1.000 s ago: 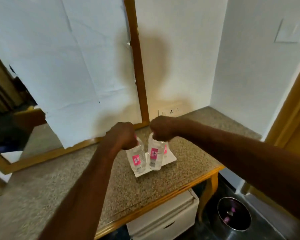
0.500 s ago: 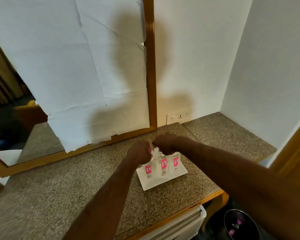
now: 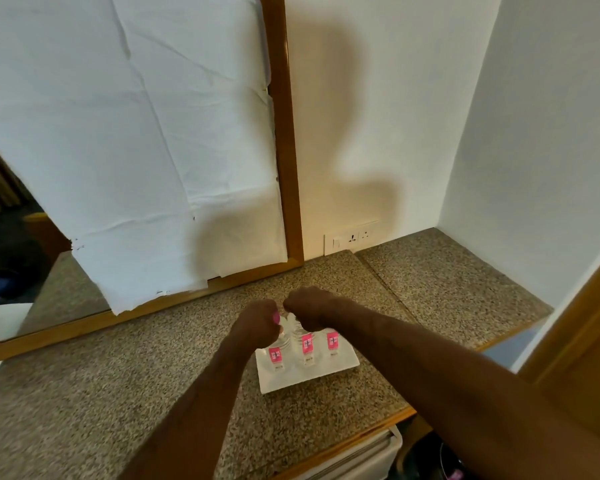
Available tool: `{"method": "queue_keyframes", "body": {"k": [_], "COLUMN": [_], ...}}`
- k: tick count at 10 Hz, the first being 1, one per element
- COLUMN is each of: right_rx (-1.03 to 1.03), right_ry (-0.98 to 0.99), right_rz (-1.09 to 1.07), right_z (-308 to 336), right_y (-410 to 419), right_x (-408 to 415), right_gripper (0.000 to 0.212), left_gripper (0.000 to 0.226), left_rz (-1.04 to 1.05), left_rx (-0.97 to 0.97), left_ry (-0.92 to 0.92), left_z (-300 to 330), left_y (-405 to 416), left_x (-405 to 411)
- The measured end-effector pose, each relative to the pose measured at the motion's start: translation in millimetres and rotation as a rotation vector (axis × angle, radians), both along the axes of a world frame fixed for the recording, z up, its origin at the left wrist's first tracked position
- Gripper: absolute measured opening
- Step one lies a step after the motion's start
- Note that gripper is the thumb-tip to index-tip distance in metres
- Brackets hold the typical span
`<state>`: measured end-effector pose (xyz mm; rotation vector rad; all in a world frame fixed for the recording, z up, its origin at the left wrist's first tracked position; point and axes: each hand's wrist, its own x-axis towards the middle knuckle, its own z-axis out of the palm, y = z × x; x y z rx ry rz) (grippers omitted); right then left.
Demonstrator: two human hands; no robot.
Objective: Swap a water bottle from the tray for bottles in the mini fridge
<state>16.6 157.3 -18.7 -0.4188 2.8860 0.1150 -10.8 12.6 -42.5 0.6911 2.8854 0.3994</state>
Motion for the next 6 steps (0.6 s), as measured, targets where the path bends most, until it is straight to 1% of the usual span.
{"method": "queue_keyframes", "body": {"k": [2, 3, 4, 5, 6], "right_rx": [-0.001, -0.084, -0.161, -0.261, -0.37], "right_ry": [-0.005, -0.025, -0.068, 0.059, 0.361], "right_rz": [0.01, -0.015, -0.036, -0.022, -0.022], "right_z": [2, 1, 7, 39, 72], "right_y": [2, 6, 13, 33, 49], "right_x": [2, 5, 12, 12, 3], "right_gripper": [0.04, 0.04, 0.037, 0.04, 0.05], "left_gripper": [0.022, 0.031, 0.045, 0.059, 0.069], "left_rz": [0.036, 0.029, 0.033, 0.014, 0.065], "left_rx": [-0.006, -0.043, -0.095, -0.12, -0.076], "left_ry": [-0.077, -0.086, -0.126, -0.052, 0.111], "left_z": [6, 4, 11, 54, 98], "left_y": [5, 8, 10, 13, 13], "left_x": [2, 4, 4, -8, -25]}}
